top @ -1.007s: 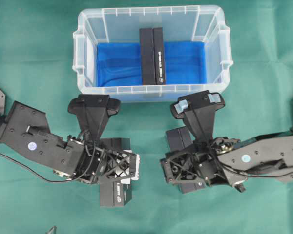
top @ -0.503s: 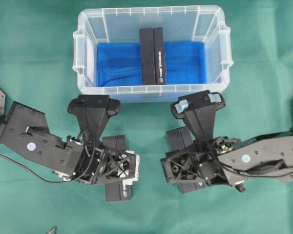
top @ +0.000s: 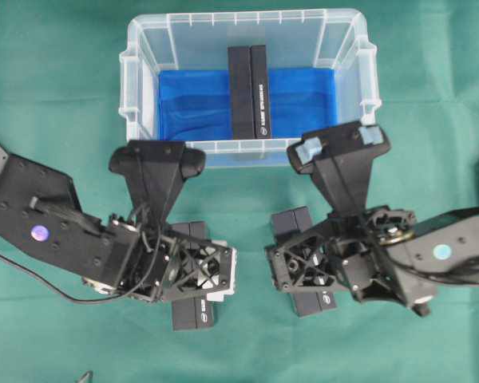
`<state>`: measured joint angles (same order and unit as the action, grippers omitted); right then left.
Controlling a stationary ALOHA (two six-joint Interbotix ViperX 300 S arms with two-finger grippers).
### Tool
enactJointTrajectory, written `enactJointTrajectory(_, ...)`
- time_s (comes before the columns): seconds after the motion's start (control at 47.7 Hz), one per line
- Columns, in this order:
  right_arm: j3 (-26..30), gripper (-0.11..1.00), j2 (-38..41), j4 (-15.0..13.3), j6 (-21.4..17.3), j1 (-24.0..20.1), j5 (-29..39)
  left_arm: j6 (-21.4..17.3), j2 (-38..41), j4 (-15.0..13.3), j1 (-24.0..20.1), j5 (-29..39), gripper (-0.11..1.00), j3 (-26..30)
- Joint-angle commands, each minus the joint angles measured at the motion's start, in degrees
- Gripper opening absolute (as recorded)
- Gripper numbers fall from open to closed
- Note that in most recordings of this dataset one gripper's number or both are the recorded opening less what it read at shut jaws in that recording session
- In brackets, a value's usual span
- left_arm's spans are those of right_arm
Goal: Take the box out of the case with both arms.
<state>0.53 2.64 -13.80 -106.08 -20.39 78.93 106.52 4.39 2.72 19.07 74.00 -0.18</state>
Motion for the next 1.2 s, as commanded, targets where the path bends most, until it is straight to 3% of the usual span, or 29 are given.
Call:
enactJointTrajectory(0.0,4.2,0.89,-2.3,-1.1,1.1,-0.2,3.3,-0.6,-2.7,0.8,-0.9,4.3,0.84,5.1)
enactJointTrajectory(0.189,10.7,0.89,-2.3,-2.0,3.7,-0.1,10.4,-2.7,-2.7,1.1,-2.0,13.1,0.83,12.8)
enactJointTrajectory(0.377,15.2,0.89,-2.3,-2.8,5.6,-0.1,15.6,-4.6,-2.2,1.4,-2.7,17.5,0.83,17.3)
enactJointTrajectory(0.923,15.0,0.89,-2.5,-1.8,7.0,-0.6,17.3,-5.0,-3.0,1.5,-2.5,18.2,0.83,16.6)
enactJointTrajectory(1.174,9.5,0.89,-6.9,0.7,6.9,-1.6,20.4,-3.8,-8.8,1.5,-0.7,21.3,0.83,10.5)
